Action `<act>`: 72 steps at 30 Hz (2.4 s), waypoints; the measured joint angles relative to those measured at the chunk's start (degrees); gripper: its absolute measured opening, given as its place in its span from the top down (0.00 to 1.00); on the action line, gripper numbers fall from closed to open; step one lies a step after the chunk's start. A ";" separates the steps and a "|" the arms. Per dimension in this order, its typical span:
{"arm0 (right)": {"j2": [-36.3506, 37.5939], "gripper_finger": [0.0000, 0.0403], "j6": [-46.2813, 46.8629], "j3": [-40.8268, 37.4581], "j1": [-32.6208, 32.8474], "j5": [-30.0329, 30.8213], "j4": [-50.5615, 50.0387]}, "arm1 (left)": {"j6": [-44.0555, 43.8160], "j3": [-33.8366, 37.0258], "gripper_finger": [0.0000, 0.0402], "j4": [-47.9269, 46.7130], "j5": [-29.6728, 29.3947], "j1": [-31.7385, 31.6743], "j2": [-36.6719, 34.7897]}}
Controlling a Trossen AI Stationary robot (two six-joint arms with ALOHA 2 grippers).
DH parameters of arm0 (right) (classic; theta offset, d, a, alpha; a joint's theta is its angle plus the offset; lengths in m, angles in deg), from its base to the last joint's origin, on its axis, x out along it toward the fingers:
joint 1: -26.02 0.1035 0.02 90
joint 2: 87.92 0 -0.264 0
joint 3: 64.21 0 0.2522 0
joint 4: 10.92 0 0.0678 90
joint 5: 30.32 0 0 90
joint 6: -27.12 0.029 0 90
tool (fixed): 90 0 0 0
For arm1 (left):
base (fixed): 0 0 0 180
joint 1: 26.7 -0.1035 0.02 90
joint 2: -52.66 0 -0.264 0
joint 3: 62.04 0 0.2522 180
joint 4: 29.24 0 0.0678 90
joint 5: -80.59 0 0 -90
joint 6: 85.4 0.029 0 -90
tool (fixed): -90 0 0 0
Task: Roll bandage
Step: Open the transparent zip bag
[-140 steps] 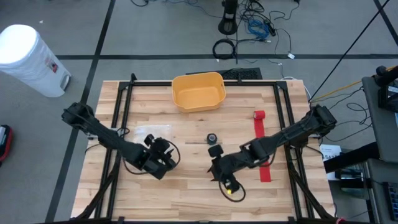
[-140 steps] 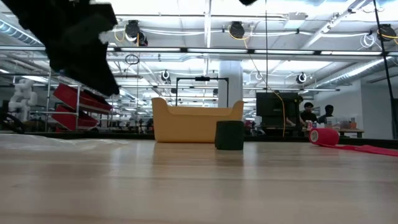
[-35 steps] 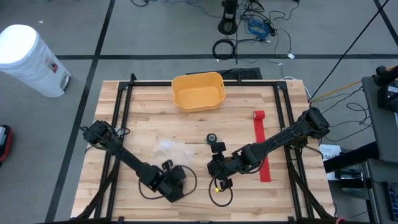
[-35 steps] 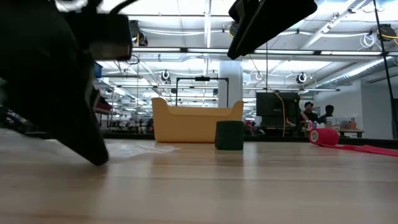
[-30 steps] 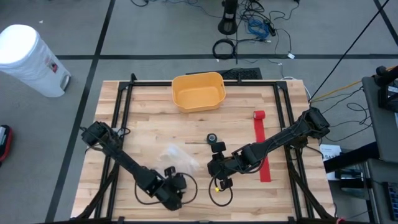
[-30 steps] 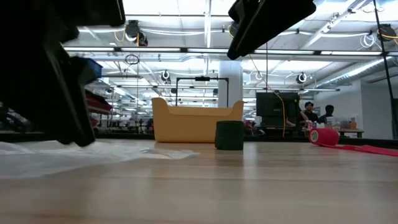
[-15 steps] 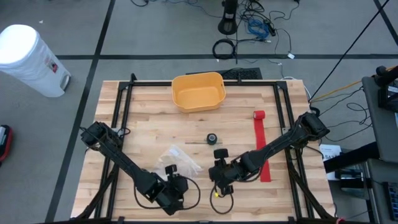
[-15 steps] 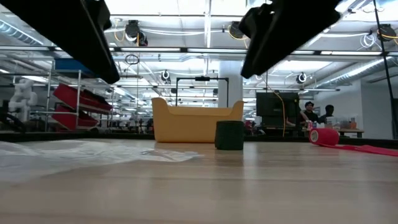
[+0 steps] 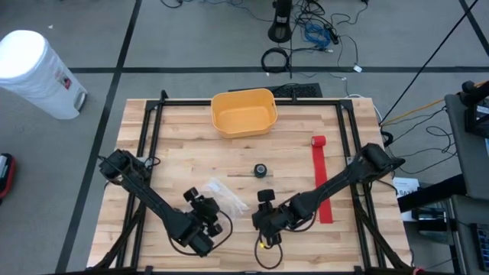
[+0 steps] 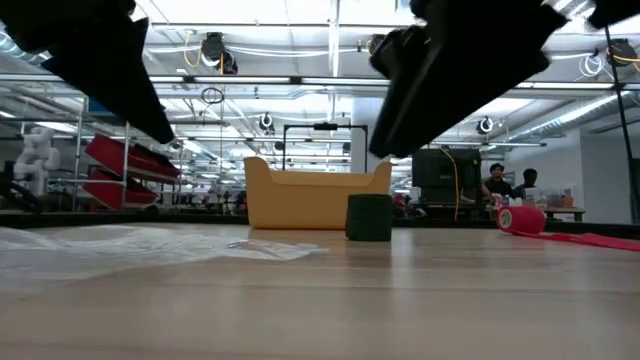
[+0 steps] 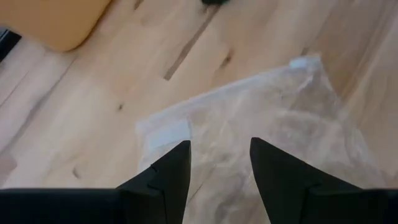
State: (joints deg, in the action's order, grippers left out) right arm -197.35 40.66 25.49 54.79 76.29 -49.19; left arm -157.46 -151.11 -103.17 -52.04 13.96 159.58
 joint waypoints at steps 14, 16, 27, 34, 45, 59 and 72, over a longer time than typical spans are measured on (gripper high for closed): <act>-7.06 0.63 -11.57 0.00 -1.08 -0.45 6.67 | 0.86 0.69 0.57 2.82 1.31 -0.02 8.27; -7.27 0.63 -11.89 0.02 -1.09 -0.32 7.29 | 0.86 0.69 0.57 2.71 2.37 -0.10 9.52; -7.48 0.63 -12.81 0.04 -3.44 0.36 8.48 | 0.96 0.06 0.57 3.66 4.48 -0.12 9.58; -7.38 0.63 -12.64 0.04 -4.41 -0.07 3.28 | 6.52 -1.80 0.57 20.12 1.92 -0.14 9.02; 0.20 0.63 1.70 0.04 -1.50 -0.30 -21.67 | 14.56 -1.82 0.57 31.46 -1.44 -2.69 9.90; 10.37 0.63 6.77 0.04 2.95 4.36 -24.53 | 18.50 -1.63 0.37 34.52 -0.35 -3.90 9.92; 11.06 0.63 6.40 0.04 3.22 4.56 -23.17 | 20.50 1.29 0.27 34.44 2.27 -4.80 9.96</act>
State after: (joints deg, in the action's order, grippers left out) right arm -186.29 47.06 25.54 58.01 80.86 -72.36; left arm -136.96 -149.82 -68.74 -49.77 9.16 169.54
